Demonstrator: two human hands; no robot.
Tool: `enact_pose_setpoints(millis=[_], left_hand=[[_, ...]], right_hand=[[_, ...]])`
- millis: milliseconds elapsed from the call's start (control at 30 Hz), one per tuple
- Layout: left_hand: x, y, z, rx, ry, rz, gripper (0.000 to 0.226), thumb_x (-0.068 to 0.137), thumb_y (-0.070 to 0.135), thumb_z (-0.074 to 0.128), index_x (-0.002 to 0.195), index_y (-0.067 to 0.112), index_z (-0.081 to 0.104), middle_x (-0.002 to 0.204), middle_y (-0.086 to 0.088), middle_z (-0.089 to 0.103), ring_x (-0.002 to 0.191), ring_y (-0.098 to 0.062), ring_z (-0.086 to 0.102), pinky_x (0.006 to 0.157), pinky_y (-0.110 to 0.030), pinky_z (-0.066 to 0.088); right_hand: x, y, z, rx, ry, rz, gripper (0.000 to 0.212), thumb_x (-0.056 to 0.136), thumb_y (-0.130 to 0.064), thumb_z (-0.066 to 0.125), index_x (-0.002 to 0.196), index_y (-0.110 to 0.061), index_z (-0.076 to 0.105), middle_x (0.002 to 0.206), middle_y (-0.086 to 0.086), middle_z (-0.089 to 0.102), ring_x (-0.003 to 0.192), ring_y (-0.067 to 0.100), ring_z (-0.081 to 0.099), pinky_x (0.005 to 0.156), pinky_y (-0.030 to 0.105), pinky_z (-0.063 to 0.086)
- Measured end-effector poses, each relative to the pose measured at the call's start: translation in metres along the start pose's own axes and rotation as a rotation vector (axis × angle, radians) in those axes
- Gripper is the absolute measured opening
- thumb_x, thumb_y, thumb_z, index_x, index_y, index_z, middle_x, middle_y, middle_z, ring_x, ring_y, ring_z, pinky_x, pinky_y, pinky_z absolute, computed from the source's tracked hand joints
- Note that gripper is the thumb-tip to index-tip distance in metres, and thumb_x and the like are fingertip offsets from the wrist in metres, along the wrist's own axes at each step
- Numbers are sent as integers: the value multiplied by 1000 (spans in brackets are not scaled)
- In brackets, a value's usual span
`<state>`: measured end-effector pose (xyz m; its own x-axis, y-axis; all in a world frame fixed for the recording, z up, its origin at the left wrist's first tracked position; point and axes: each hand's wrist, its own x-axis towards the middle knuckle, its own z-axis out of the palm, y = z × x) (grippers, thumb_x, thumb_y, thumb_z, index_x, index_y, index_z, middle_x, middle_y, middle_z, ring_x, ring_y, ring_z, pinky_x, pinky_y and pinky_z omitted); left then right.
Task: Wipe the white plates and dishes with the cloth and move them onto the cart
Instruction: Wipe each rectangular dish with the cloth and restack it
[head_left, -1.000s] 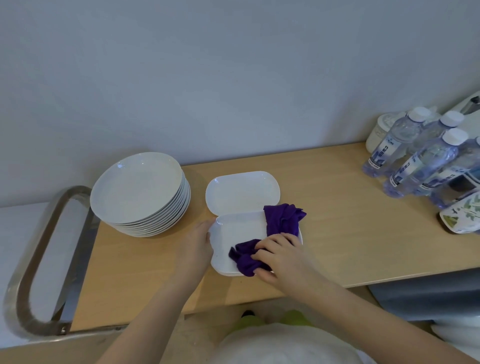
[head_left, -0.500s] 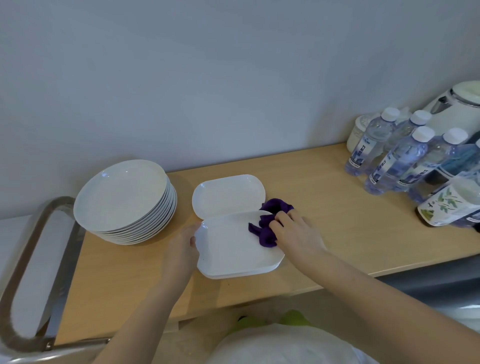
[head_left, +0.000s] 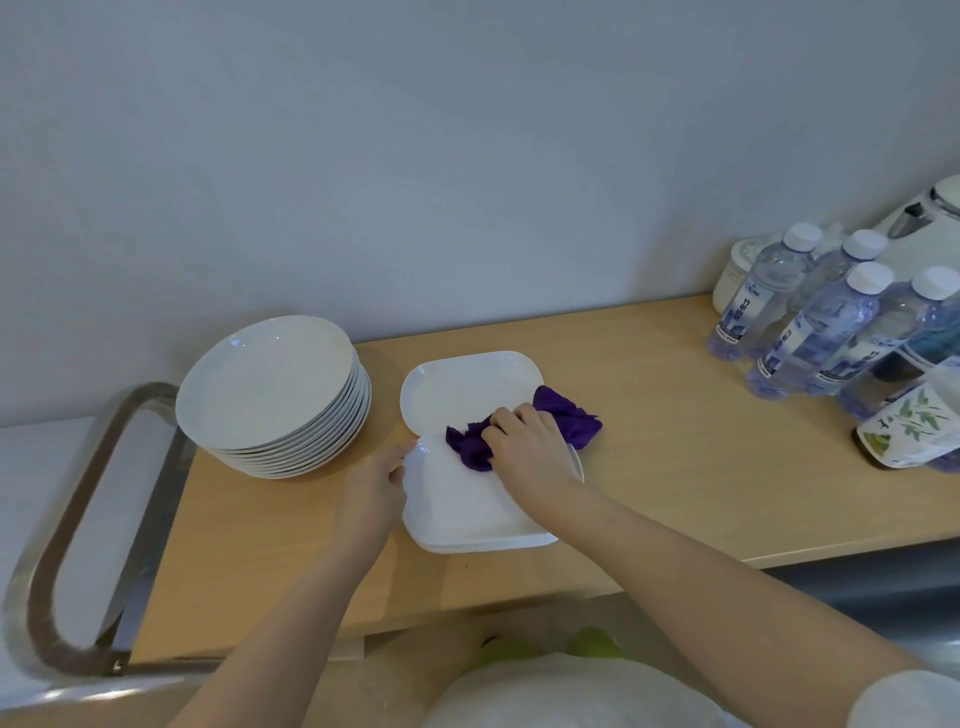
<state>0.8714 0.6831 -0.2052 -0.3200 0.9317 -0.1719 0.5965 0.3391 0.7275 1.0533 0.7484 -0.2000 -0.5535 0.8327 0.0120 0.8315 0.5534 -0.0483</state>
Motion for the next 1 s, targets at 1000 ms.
enact_pose_setpoints(millis=[1000], left_hand=[[9,-14,-3,-22,-48,48,39,94,5,49,127,20,61,118,4,66,108,-13,58,91,-29,47]], right_hand=[[2,-43,4,19,94,-248,26,75,-40,73,101,-43,69,98,-7,65,89,19,61,71,32,47]])
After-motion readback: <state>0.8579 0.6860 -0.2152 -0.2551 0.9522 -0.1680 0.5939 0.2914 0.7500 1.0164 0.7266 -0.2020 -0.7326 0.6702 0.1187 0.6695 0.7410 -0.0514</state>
